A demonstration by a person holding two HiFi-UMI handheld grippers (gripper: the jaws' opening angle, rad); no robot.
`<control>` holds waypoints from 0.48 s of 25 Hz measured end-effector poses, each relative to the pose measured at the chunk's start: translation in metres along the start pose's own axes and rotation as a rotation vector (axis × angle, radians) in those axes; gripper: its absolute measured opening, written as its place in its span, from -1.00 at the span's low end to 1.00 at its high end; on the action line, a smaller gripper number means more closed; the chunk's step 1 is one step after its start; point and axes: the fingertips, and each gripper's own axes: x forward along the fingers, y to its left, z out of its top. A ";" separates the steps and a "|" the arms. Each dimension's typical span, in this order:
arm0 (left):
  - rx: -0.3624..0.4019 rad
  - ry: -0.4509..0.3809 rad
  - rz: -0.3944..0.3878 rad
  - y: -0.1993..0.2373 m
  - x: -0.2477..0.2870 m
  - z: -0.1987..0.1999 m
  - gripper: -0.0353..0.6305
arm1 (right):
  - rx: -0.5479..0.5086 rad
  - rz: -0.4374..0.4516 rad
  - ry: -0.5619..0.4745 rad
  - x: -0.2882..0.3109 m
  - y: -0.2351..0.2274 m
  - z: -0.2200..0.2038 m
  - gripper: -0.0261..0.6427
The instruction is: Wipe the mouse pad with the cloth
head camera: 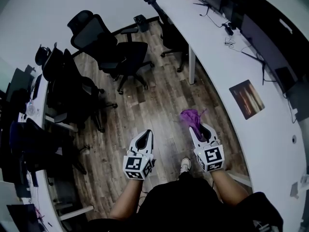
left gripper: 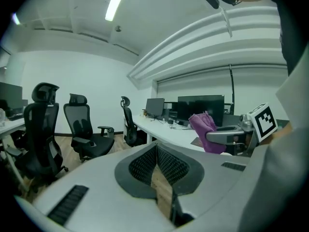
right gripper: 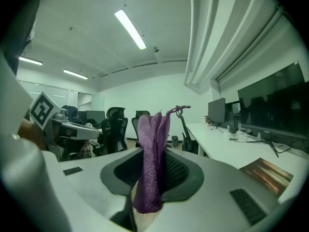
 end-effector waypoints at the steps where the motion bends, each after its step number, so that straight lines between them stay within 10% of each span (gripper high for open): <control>1: 0.008 -0.001 -0.011 -0.004 0.011 0.005 -0.83 | 0.000 -0.010 -0.003 0.002 -0.011 0.001 -0.58; 12: 0.095 -0.030 -0.151 -0.029 0.096 0.046 -0.83 | 0.037 -0.135 -0.011 0.012 -0.088 0.013 -0.58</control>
